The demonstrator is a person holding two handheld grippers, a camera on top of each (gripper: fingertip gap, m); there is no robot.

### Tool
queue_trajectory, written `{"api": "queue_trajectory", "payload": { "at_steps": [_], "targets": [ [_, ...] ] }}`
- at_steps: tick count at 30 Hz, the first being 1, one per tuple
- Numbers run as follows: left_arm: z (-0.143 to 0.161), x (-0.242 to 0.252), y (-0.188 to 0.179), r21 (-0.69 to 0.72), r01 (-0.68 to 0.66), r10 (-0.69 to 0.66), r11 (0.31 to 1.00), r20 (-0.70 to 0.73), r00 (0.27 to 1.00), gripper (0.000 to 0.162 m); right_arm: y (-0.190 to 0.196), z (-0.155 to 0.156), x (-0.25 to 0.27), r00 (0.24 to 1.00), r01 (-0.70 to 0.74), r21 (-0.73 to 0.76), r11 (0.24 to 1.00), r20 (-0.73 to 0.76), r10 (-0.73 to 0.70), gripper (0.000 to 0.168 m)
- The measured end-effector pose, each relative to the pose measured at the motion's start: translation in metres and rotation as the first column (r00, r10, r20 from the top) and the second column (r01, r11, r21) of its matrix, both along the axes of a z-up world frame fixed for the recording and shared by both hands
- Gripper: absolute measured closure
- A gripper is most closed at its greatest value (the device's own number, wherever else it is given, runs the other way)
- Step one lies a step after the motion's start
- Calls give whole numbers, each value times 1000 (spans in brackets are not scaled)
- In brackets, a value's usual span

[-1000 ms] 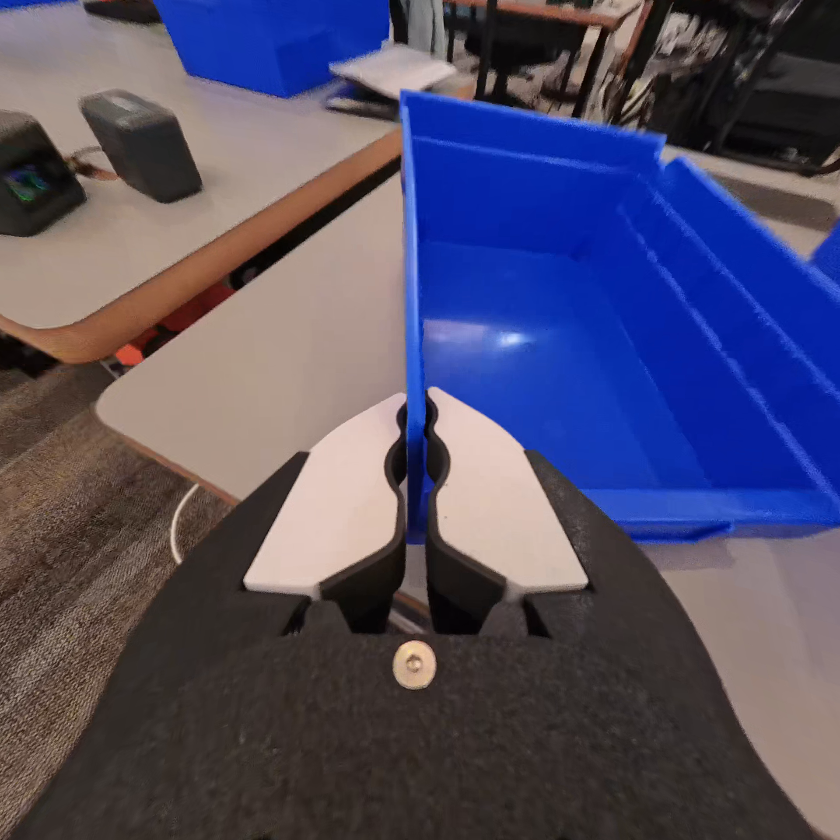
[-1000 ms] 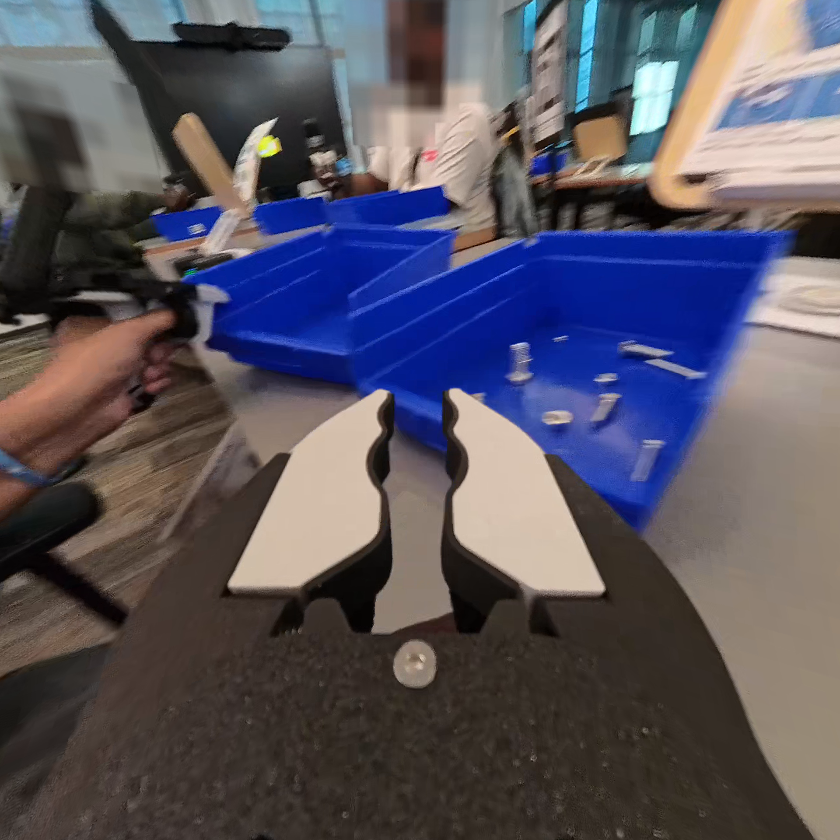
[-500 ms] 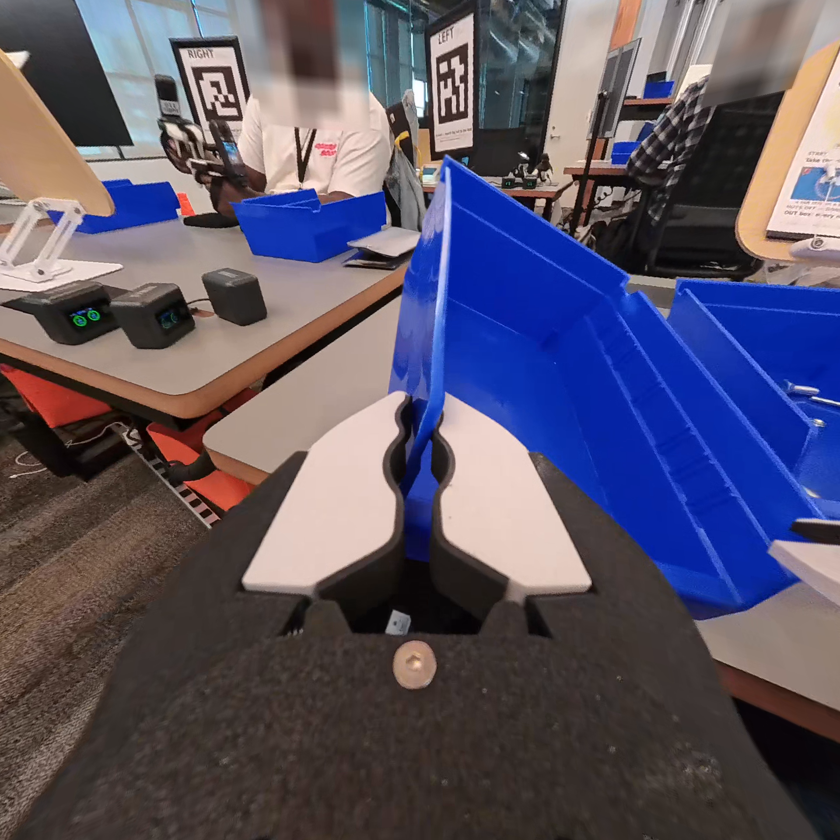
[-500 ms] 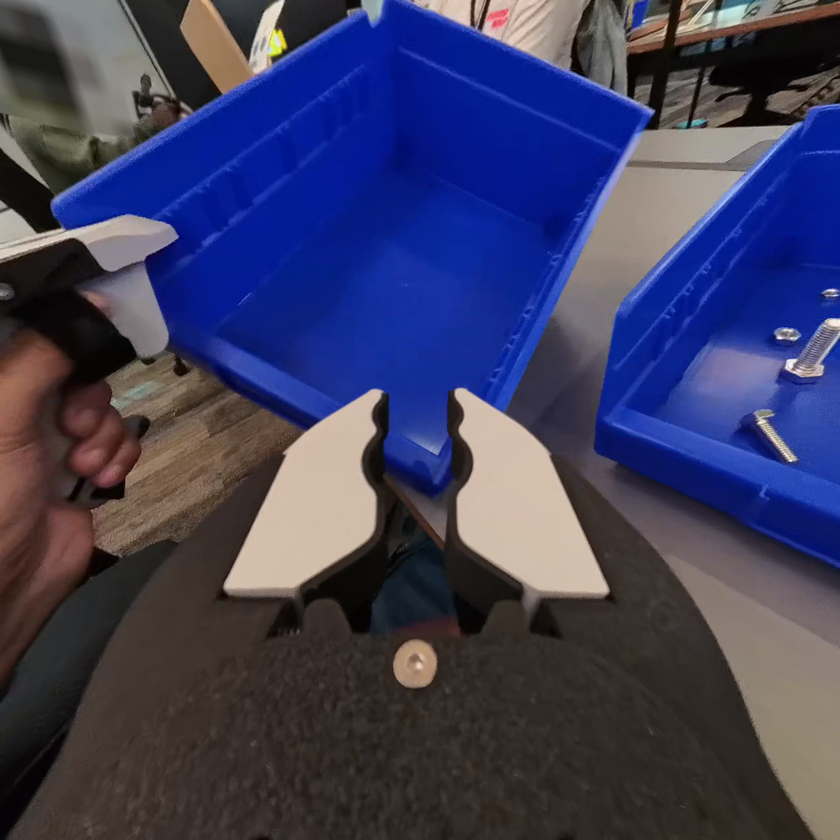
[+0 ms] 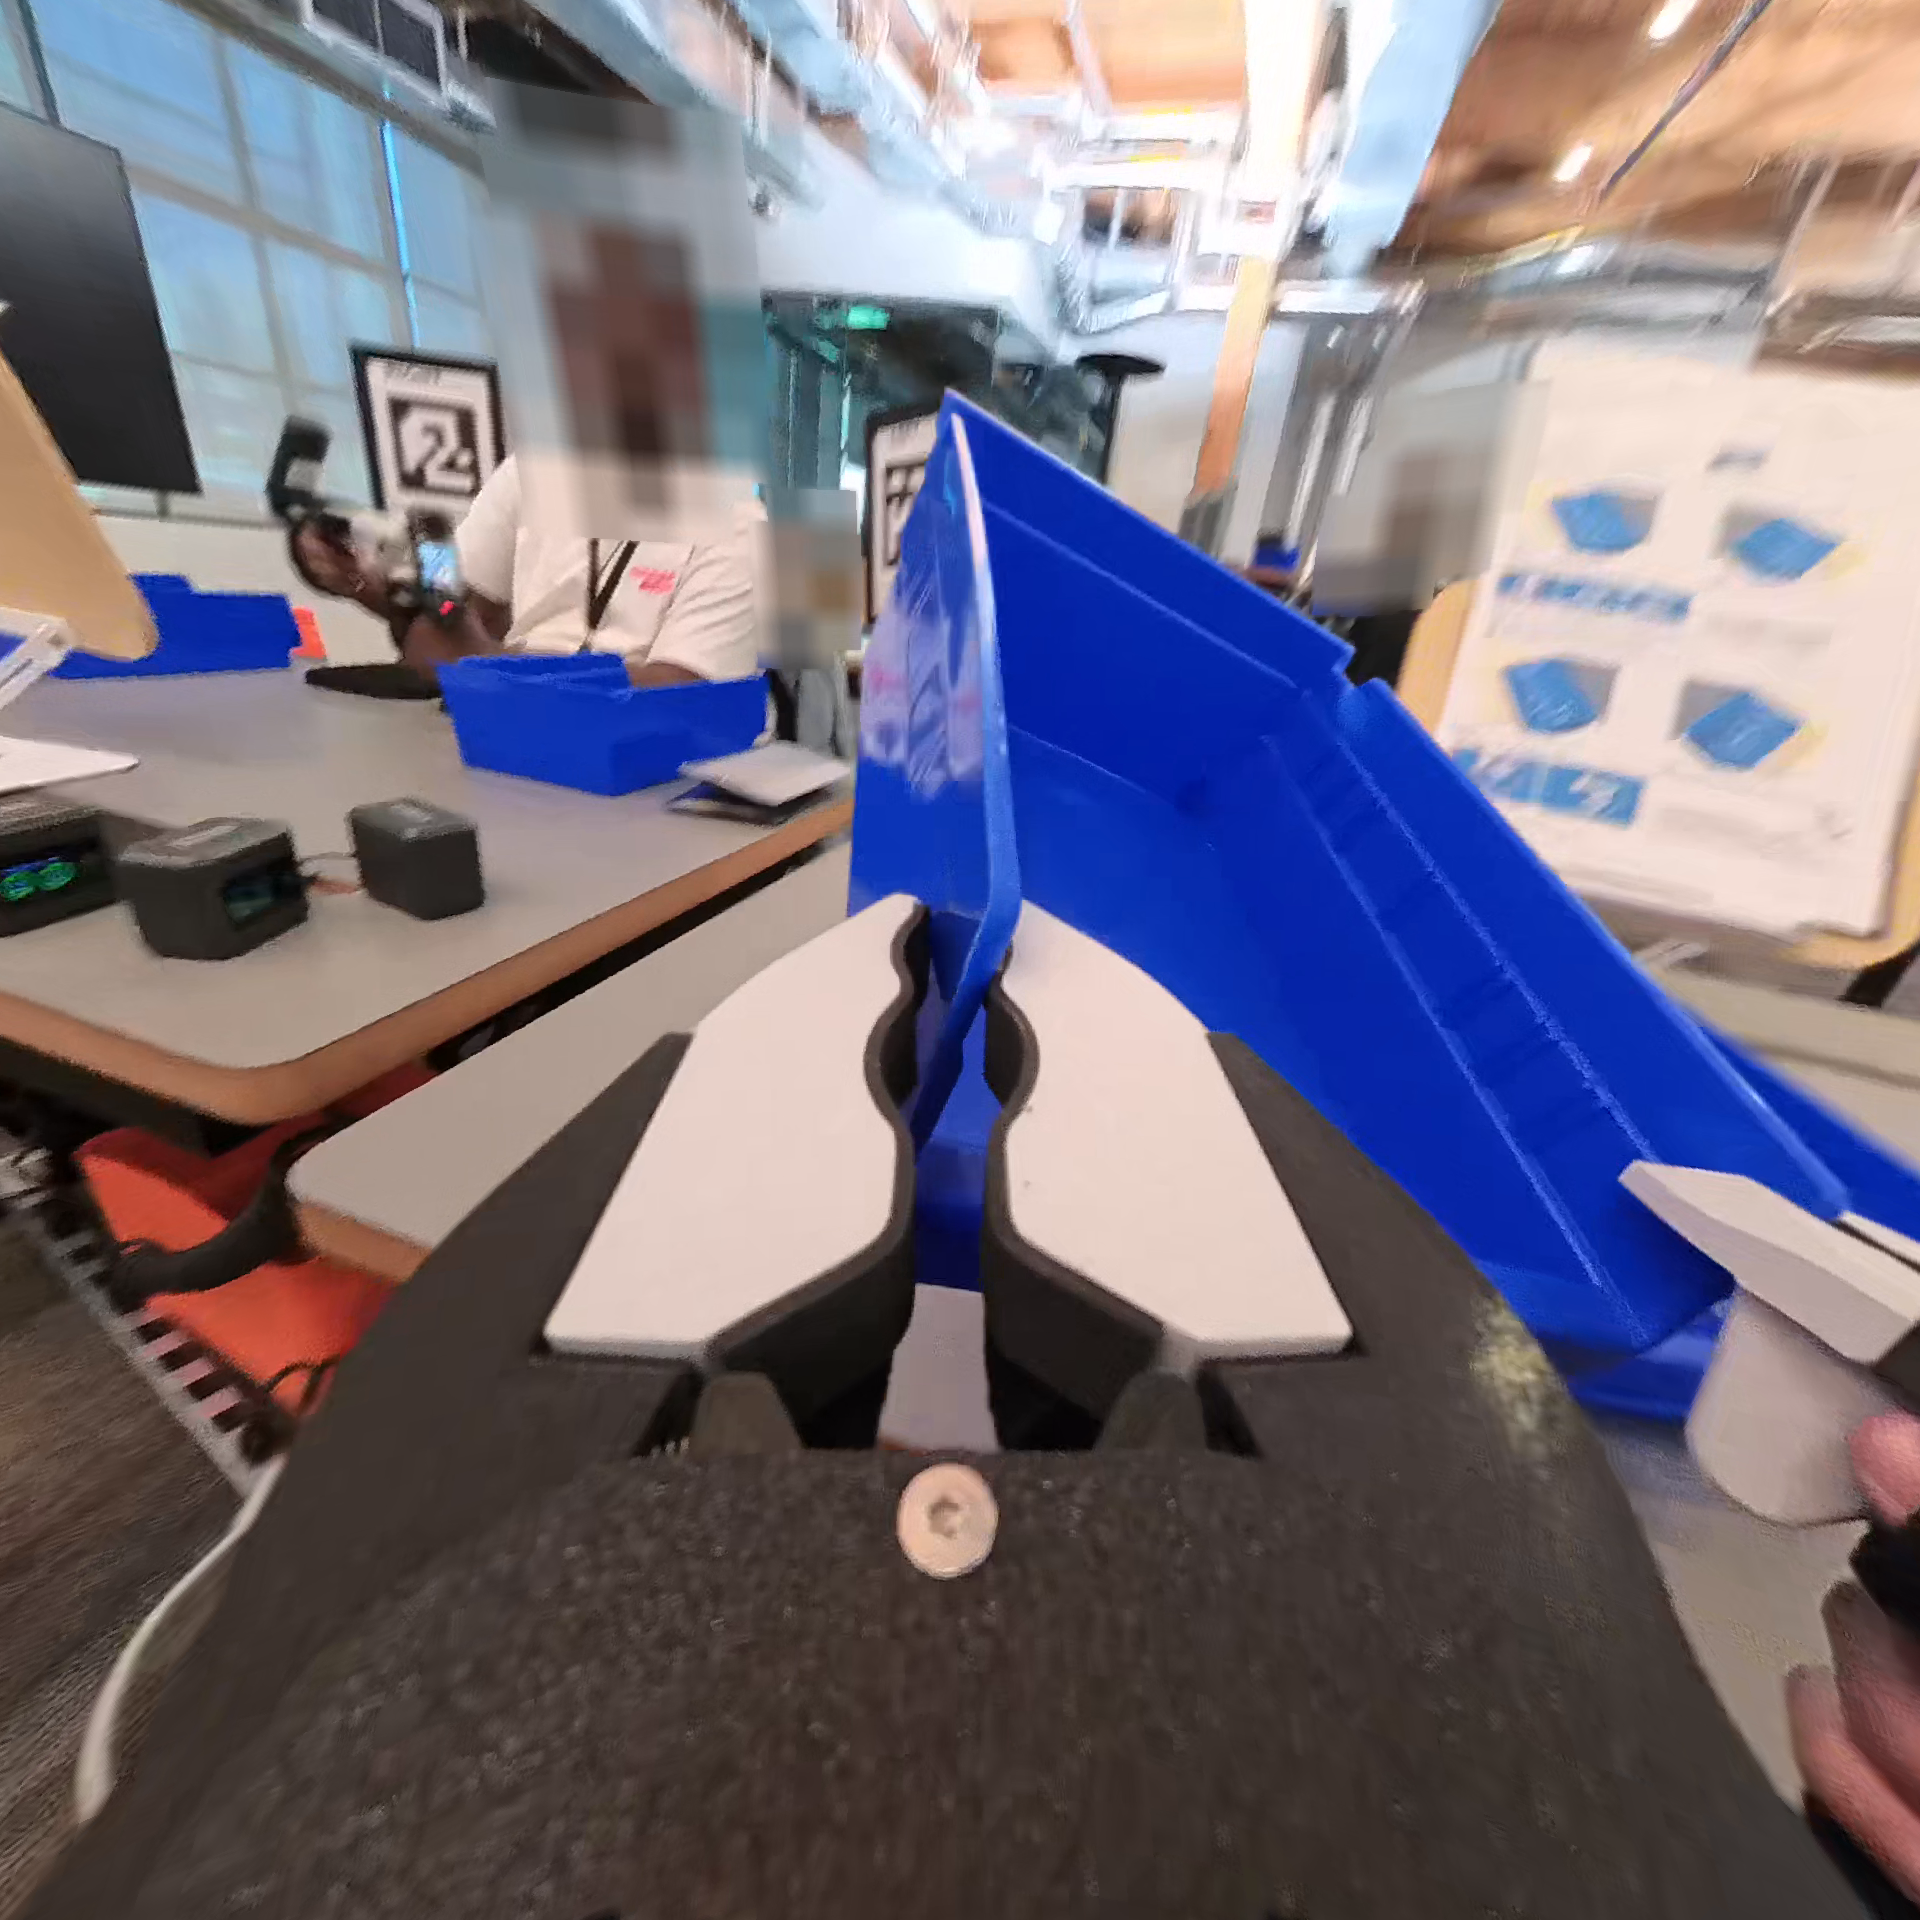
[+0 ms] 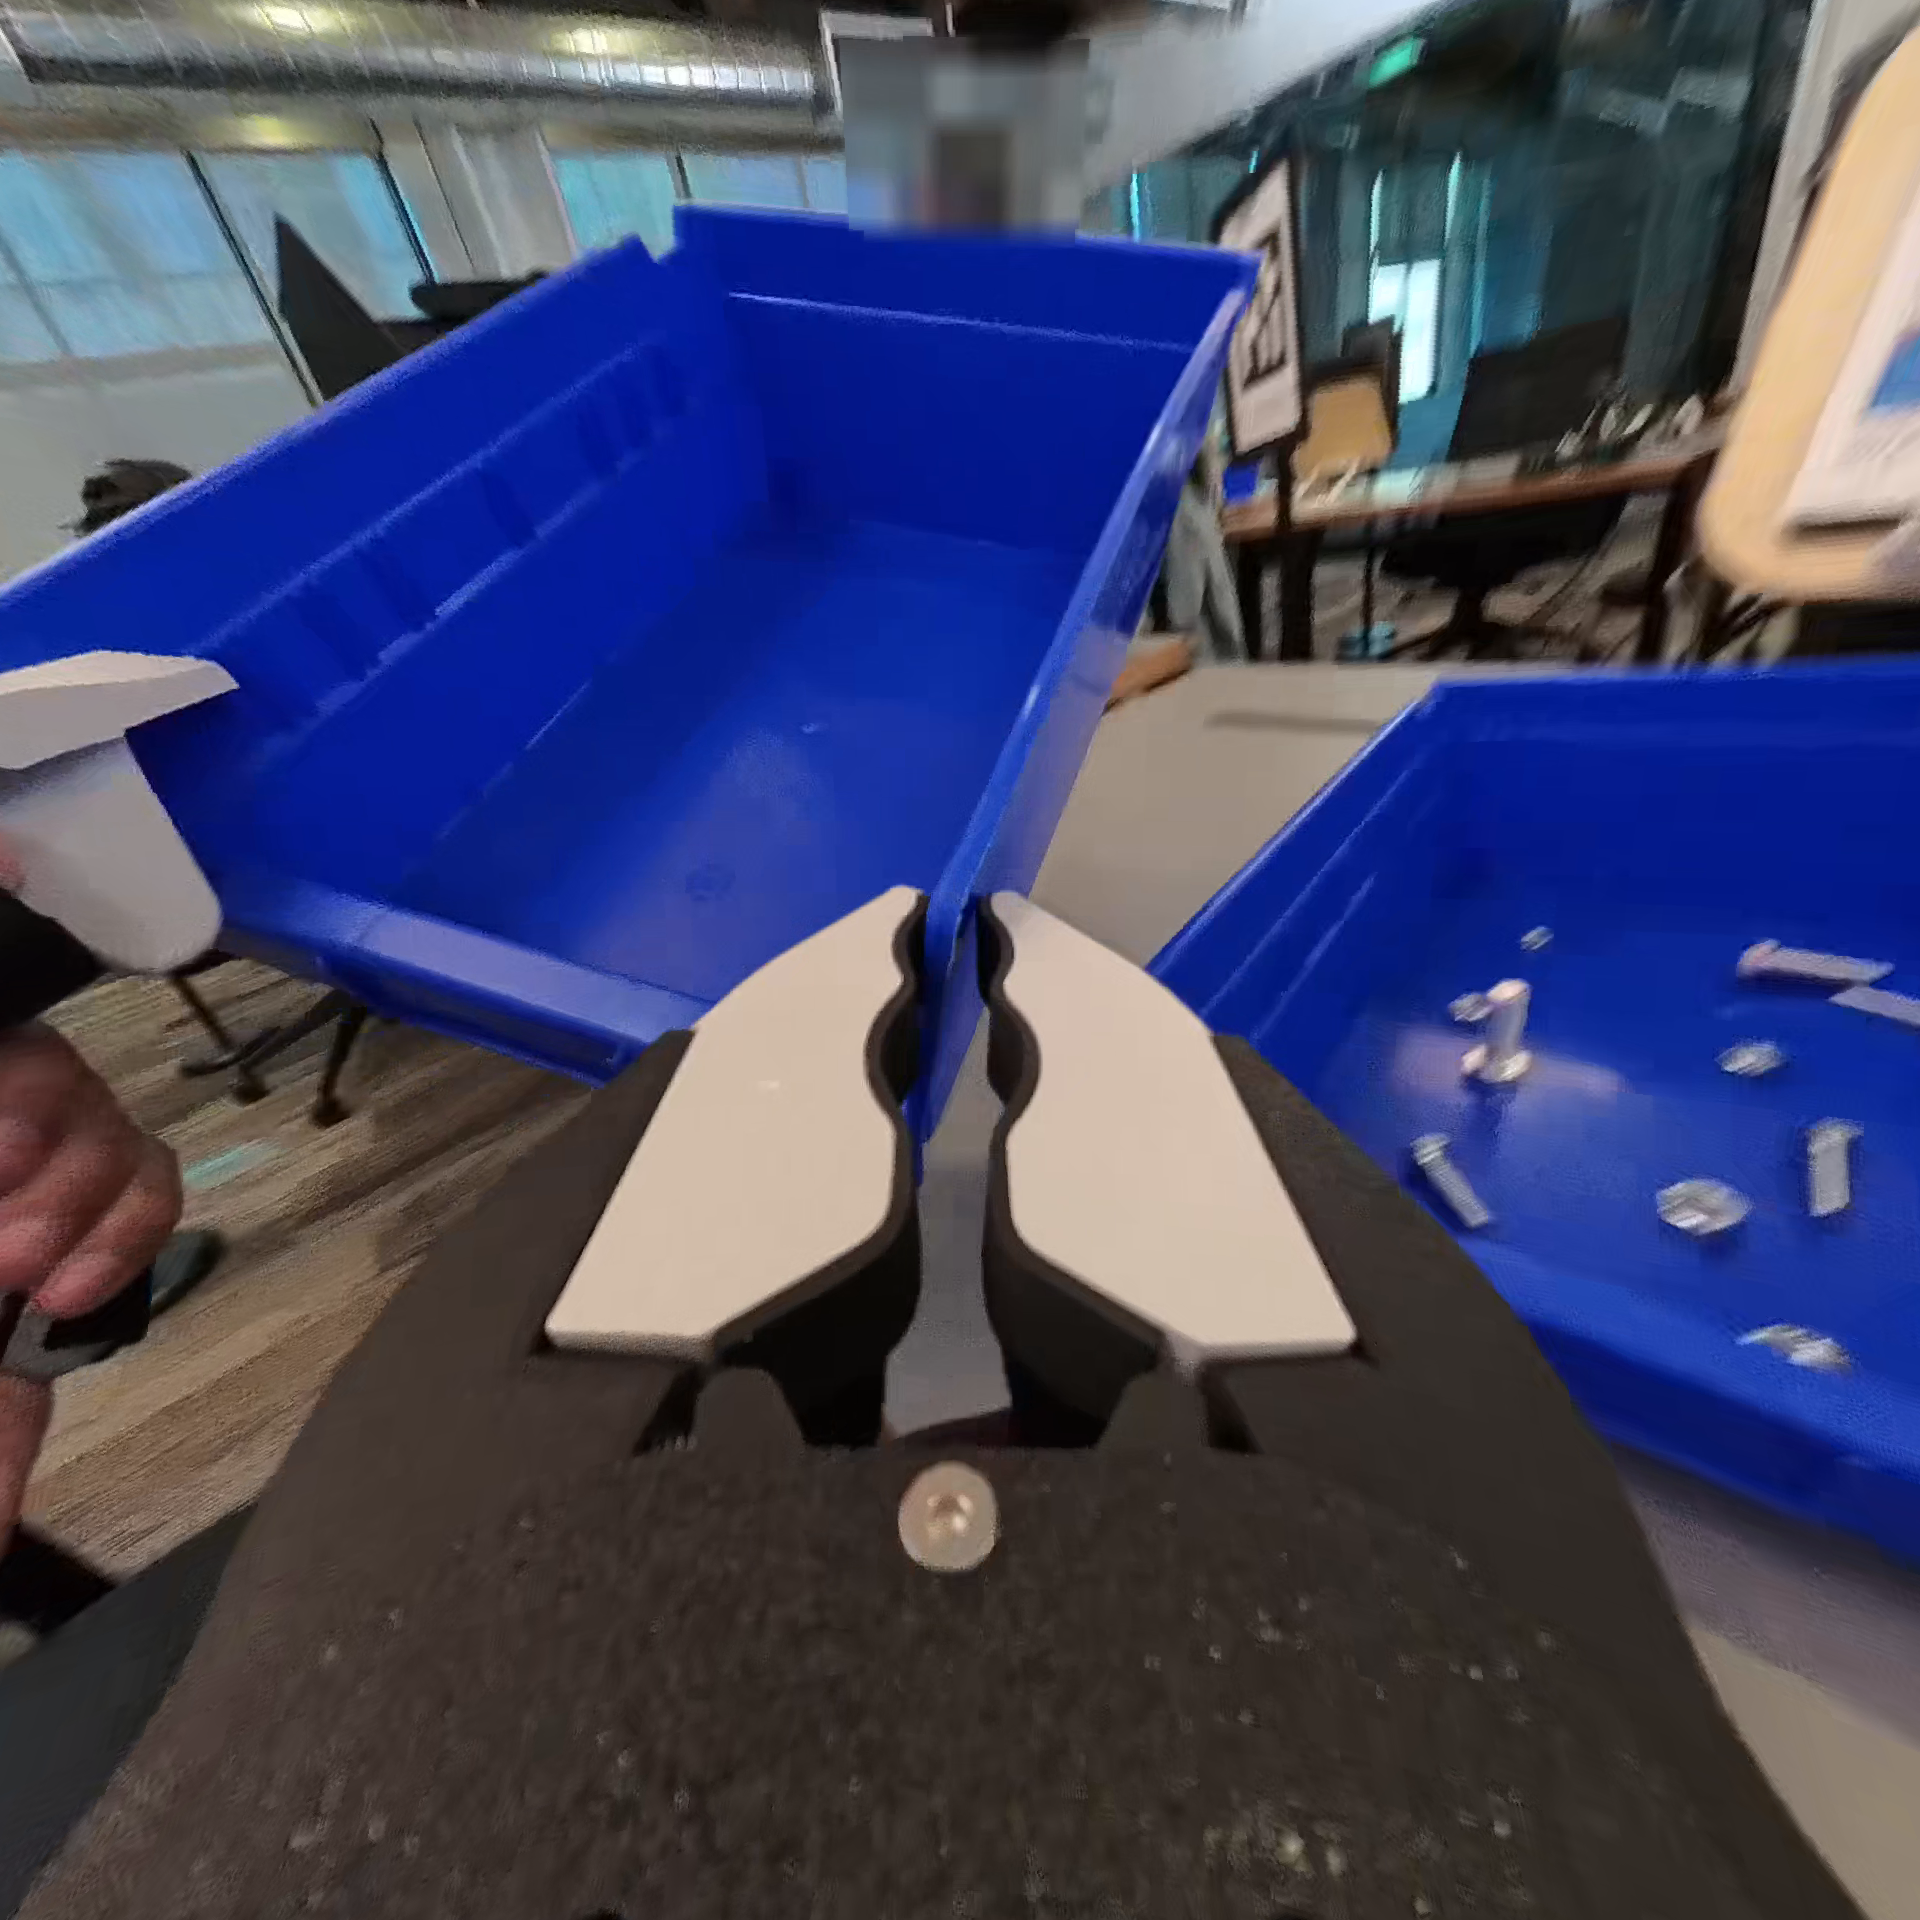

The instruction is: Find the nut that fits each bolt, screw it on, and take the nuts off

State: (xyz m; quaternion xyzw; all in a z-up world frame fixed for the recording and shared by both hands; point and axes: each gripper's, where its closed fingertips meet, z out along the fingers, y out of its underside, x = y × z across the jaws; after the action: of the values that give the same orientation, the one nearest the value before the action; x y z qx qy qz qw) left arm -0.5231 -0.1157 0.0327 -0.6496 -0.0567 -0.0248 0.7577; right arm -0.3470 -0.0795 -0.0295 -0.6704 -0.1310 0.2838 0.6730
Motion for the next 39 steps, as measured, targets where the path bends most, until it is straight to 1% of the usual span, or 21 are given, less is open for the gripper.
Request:
{"api": "queue_trajectory", "payload": {
  "at_steps": [4,6,8,10,11,13,15,17,20,22,24,27,28,30,32,35,37,39],
  "targets": [
    [42,58,4,139,90,-92,986,11,996,155,-1,62,64,989,150,139,979,-3,-151,162],
    [58,91,16,166,137,-135,977,-26,991,157,-6,95,103,976,214,220,952,1,-219,163],
    [71,132,27,177,215,-215,960,-20,976,159,-14,125,146,946,290,309,906,51,-320,162],
    [80,182,37,157,303,-304,940,-17,952,159,-22,145,194,905,367,337,867,85,-416,163],
    [82,211,43,127,347,-345,929,-41,938,158,-25,151,222,880,409,332,850,105,-464,163],
    [79,277,53,38,443,-437,895,-109,893,158,-31,158,283,822,504,304,808,119,-557,163],
    [70,344,61,-45,537,-538,842,-130,833,157,-34,158,346,750,588,260,766,179,-636,163],
    [56,408,70,-125,594,-607,795,-142,782,156,-36,147,405,704,659,172,732,199,-682,164],
    [25,492,83,-229,645,-678,729,-107,727,157,-34,110,486,627,753,46,657,257,-736,164],
    [-4,535,89,-292,659,-703,693,-70,708,157,-31,82,528,624,770,-27,638,245,-742,165],
    [-37,565,92,-344,654,-707,674,-46,706,157,-25,48,559,630,772,-95,629,251,-735,165],
    [-84,595,90,-415,653,-726,634,-28,687,156,-16,1,594,612,790,-143,596,248,-751,165],
    [-97,601,90,-433,654,-732,620,-17,682,155,-13,-12,600,618,786,-166,595,227,-753,165],
    [-120,606,92,-469,641,-726,607,1,688,155,-8,-39,607,637,771,-205,603,251,-729,165],
    [-132,609,94,-472,629,-719,618,-14,695,154,-5,-54,611,647,762,-216,610,237,-725,165],
    [-137,618,91,-482,619,-716,620,-26,697,153,-6,-66,620,654,753,-257,606,192,-732,165],
    [-143,624,87,-491,639,-729,592,14,685,151,-9,-74,625,661,744,-289,603,181,-729,165],
    [-155,628,84,-508,662,-752,552,40,658,149,-11,-88,629,670,732,-346,587,208,-713,165]
  ]
}}
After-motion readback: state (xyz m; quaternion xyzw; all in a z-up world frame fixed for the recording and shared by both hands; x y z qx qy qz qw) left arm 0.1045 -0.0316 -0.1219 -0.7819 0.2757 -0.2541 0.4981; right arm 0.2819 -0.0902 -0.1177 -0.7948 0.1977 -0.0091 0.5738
